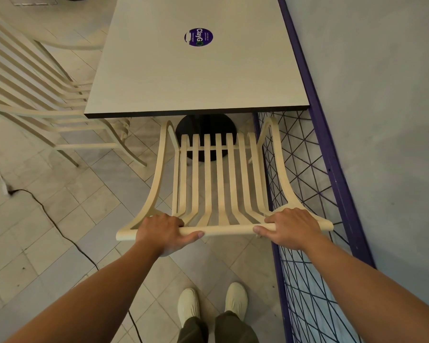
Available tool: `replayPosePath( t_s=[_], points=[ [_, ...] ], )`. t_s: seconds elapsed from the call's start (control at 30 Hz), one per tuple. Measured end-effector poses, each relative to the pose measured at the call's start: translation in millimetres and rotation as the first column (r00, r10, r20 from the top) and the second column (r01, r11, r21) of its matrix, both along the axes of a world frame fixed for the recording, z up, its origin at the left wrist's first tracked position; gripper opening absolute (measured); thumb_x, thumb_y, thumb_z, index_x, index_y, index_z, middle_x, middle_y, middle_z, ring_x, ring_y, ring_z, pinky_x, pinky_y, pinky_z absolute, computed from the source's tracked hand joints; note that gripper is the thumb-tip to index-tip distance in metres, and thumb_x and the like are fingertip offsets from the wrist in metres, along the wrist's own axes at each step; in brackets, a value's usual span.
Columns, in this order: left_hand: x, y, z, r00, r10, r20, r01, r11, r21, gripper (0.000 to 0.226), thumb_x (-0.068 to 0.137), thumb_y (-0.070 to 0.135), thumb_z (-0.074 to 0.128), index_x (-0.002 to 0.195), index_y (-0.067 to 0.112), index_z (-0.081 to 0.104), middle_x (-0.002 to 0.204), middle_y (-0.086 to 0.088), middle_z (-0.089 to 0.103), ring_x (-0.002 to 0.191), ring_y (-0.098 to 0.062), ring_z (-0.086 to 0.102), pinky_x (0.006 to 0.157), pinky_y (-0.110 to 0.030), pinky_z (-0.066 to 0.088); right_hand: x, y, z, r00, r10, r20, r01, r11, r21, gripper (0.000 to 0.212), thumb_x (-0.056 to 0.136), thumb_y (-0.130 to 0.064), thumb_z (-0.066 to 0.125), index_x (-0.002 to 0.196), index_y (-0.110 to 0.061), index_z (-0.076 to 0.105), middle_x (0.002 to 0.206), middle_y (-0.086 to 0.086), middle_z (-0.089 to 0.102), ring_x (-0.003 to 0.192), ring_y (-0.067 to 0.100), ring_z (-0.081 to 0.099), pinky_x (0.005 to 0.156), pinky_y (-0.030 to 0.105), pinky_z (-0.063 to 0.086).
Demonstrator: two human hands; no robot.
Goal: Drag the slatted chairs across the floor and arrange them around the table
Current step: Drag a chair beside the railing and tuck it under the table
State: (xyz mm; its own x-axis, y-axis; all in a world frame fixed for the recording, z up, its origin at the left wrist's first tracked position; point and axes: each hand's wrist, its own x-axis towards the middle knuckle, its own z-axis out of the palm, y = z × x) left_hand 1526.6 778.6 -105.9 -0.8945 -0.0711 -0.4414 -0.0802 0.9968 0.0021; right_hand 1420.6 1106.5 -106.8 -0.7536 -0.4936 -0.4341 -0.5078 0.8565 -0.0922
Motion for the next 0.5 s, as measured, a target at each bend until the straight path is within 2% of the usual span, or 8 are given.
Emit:
replayPosePath(
  t_s=[0.33,0.5],
  points=[
    [0.3,0.4,-2.2,1.0,0.009,-0.006,-0.009,1.0,0.022,0.112,0.058,0.101,-0.006,0.111,0.038,0.07,0.081,0.014,0.063,0.074,-0.007,0.06,0.074,-0.029,0.055,1.7,0.8,1.3,1.0,0.011,0.004,-0.011,1.0,-0.003,0.113,0.062,-0.097,-0.005,0.13,-0.037,0.062,0.096,-0.006,0.071,0.083,0.015,0.064,0.076,0.036,0.051],
    [2.4,-0.4,-3.7,1.0,0.016,0.022,-0.016,0.999,0.032,0.105,0.064,0.1,-0.001,0.109,0.036,0.069,0.084,0.014,0.064,0.077,-0.008,0.062,0.075,-0.029,0.055,3.6,1.4,2.2,0.999,0.01,0.036,-0.01,1.0,-0.005,0.105,0.066,-0.097,-0.002,0.122,-0.037,0.065,0.089,-0.009,0.067,0.079,0.013,0.062,0.074,0.036,0.05]
  ],
)
